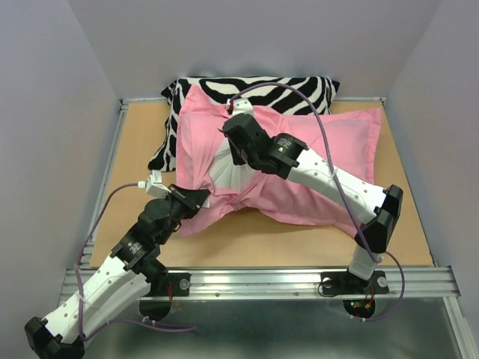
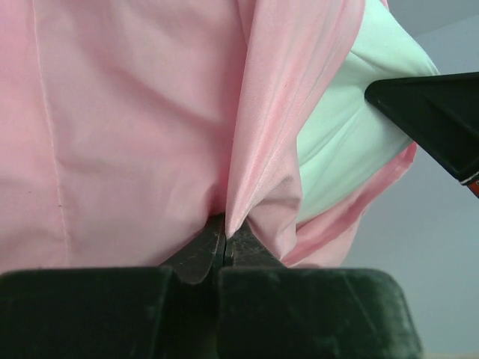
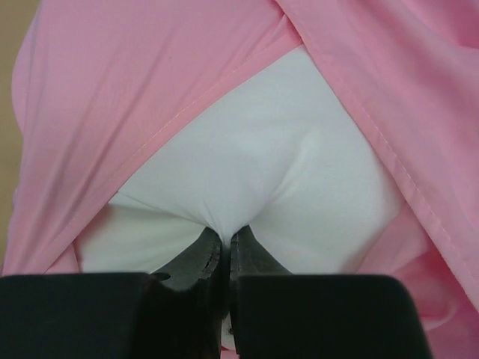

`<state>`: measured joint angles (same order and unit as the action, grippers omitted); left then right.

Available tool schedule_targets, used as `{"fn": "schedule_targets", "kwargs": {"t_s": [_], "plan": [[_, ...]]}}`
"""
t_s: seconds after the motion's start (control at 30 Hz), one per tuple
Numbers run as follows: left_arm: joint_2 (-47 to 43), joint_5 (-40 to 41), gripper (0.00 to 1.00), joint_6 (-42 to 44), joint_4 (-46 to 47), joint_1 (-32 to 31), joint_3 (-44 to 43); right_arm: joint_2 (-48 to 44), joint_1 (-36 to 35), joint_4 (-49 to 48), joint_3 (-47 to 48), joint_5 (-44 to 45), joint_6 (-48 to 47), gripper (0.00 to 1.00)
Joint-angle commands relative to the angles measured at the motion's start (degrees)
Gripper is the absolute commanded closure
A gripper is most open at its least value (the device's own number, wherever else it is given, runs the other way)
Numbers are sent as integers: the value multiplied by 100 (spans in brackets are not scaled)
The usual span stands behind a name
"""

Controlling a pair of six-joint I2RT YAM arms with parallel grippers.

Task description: Remove the pillowcase from the pillow

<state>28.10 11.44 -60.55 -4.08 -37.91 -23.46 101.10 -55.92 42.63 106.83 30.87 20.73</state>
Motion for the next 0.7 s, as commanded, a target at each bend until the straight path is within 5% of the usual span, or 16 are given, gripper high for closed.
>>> {"fn": "schedule_targets", "kwargs": {"t_s": [0.0, 0.67], "plan": [[-224, 244, 100, -88, -1481, -41, 404, -626, 696, -880, 1051, 1518, -394, 99], [-24, 544, 100, -176, -1667, -41, 482, -1866, 2919, -651, -523, 33, 212, 99]]}}
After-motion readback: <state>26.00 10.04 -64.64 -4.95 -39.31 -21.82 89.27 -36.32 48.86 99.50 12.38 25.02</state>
